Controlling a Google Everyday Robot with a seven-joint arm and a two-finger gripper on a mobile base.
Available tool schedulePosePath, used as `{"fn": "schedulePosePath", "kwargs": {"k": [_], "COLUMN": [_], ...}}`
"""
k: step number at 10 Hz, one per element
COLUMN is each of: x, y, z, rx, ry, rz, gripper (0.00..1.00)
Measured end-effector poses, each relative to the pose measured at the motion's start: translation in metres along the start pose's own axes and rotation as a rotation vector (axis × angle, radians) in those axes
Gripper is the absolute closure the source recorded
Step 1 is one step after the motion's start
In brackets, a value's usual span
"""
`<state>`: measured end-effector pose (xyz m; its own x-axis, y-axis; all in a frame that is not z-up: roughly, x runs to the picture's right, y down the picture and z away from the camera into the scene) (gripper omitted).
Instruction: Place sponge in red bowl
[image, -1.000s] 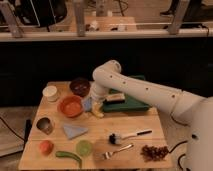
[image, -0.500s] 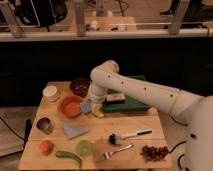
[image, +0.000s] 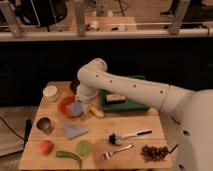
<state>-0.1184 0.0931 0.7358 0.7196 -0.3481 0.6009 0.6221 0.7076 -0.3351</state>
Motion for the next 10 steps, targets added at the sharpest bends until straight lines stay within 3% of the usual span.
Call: {"fn": "schedulePosePath", "kwargs": {"k": [3,10], "x": [-0.005,-0.005], "y": [-0.01,-0.048], "z": [-0.001,0.023], "rx": [-0.03,-0.11], "ry": [-0.078,-0.141], "rz": [-0.104,-0.196], "gripper": [1.0,1.0]}}
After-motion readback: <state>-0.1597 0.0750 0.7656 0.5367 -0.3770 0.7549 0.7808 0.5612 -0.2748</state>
